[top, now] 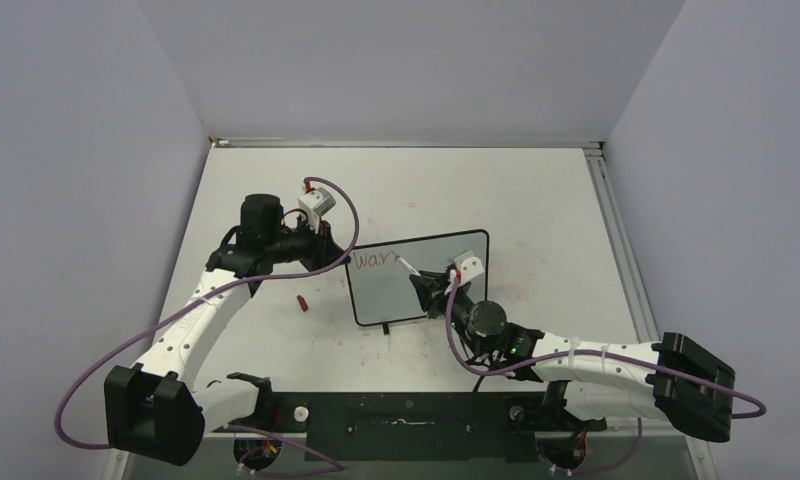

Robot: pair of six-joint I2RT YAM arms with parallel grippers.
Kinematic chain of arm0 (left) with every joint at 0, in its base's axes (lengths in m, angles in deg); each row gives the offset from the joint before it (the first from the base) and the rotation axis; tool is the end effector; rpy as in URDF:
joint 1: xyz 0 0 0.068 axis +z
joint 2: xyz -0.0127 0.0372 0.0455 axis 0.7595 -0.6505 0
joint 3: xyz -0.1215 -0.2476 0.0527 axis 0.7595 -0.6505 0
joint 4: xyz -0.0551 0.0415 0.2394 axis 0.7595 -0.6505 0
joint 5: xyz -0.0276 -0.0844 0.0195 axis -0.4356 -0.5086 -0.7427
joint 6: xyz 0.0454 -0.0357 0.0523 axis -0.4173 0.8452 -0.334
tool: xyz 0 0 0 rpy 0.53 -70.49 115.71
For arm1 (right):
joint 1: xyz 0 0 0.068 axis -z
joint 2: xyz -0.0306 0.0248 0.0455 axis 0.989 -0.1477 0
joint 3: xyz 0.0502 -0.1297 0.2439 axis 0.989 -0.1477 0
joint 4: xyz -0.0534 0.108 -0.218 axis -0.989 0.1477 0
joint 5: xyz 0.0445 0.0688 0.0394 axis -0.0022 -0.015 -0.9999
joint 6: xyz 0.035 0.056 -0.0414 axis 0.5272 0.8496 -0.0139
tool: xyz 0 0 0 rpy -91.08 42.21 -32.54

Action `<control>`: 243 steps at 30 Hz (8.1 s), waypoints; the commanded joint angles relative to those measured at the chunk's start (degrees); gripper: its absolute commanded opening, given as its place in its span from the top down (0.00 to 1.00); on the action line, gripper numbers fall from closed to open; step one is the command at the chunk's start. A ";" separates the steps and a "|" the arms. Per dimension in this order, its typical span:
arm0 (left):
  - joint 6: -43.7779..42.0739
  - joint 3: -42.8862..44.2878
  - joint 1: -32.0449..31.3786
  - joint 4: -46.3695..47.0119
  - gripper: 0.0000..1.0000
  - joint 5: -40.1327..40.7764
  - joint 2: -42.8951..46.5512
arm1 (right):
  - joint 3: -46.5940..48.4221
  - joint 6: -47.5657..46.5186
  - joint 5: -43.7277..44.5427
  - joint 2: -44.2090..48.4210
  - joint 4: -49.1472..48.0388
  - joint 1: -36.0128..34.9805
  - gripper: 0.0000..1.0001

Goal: Write a sentence on the whiteboard

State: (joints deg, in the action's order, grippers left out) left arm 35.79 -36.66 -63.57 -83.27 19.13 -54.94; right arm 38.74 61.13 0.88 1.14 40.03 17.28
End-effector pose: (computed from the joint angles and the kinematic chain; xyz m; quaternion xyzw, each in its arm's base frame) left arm 0.2303 -0.1031 0.2854 0.2727 0.8077 -0.3554 0.3833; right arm 0.1310 0.2086 0.2487 -0.1649 0.6934 0.3146 0.6269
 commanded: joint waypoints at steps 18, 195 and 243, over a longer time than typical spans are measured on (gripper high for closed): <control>-1.17 -0.05 0.39 -1.89 1.00 1.93 0.00 | -2.51 4.36 3.07 1.11 0.99 -0.11 0.95; -1.25 0.01 0.44 -2.15 1.00 2.01 -0.32 | -0.43 -2.92 4.48 8.65 -0.28 1.21 0.95; -1.20 -0.05 0.42 -2.13 1.00 2.08 -0.17 | -3.37 0.76 9.54 9.37 6.33 0.95 0.95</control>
State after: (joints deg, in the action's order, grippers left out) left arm 35.77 -36.66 -63.57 -83.29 19.28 -54.96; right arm 34.22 63.38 7.42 8.84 46.15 18.29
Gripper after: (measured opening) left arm 0.104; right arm 0.151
